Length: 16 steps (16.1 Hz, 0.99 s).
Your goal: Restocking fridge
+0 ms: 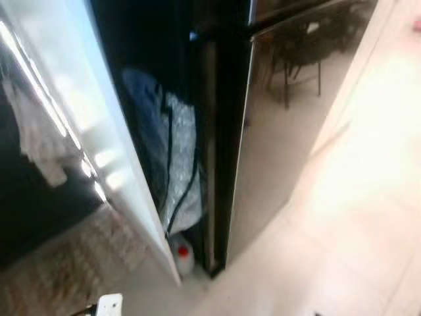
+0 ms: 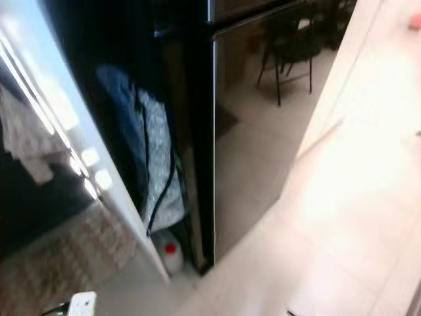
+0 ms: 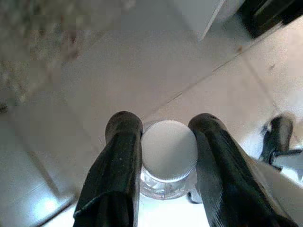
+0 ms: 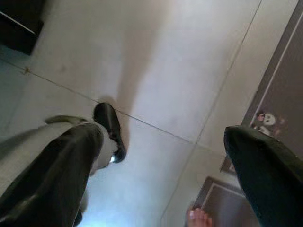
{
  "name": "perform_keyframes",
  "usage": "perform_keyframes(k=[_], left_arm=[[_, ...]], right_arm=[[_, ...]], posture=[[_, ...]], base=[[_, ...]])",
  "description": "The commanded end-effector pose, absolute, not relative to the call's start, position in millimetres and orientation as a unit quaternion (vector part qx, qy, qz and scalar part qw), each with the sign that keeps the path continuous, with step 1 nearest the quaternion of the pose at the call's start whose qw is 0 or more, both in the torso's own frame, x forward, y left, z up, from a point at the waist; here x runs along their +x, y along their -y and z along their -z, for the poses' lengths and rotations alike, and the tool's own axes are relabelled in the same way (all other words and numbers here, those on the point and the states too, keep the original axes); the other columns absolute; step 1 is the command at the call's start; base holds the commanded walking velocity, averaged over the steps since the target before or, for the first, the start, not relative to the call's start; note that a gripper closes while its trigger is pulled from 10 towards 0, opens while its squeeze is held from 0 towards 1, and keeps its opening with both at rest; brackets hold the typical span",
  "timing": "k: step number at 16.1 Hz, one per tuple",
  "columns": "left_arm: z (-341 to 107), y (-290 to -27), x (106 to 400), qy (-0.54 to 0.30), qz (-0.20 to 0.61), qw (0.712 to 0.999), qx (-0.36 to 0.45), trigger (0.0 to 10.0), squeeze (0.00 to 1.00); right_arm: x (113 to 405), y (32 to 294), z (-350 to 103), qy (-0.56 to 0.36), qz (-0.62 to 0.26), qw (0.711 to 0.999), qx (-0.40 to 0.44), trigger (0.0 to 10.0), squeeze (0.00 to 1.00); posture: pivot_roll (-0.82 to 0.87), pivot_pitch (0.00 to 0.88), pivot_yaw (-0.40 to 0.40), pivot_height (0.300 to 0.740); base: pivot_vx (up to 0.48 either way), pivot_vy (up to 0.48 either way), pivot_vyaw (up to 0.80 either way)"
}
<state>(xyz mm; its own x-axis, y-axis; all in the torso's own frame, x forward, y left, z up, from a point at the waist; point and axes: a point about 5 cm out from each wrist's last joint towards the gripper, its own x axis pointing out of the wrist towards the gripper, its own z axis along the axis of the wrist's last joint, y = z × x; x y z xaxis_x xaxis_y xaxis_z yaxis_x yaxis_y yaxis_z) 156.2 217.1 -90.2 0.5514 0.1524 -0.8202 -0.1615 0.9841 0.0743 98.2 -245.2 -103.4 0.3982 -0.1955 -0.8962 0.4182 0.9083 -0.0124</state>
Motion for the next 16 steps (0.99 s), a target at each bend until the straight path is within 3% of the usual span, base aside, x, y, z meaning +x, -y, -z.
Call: perform_keyframes(k=[1,13,16], left_arm=[[90.5,-222.9,152.8,-0.471,-0.096,0.877,-0.004,10.0,0.0],[89.6,-222.3,155.5,-0.468,-0.093,0.879,-0.002,10.0,0.0],[89.8,-221.9,155.5,-0.469,-0.094,0.878,-0.007,10.0,0.0]], right_arm=[[104.7,242.5,102.3,-0.507,0.183,0.835,0.112,10.0,0.0],[108.0,242.1,101.3,-0.499,0.183,0.839,0.12,10.0,0.0],[108.2,241.9,101.3,-0.499,0.181,0.839,0.121,10.0,0.0]], posture=[[-0.07,0.0,0.009,0.74],[-0.07,0.0,0.011,0.74],[-0.07,0.0,0.011,0.74]], base=[[0.0,0.0,-0.78],[0.0,0.0,-0.07],[0.0,0.245,0.0]])
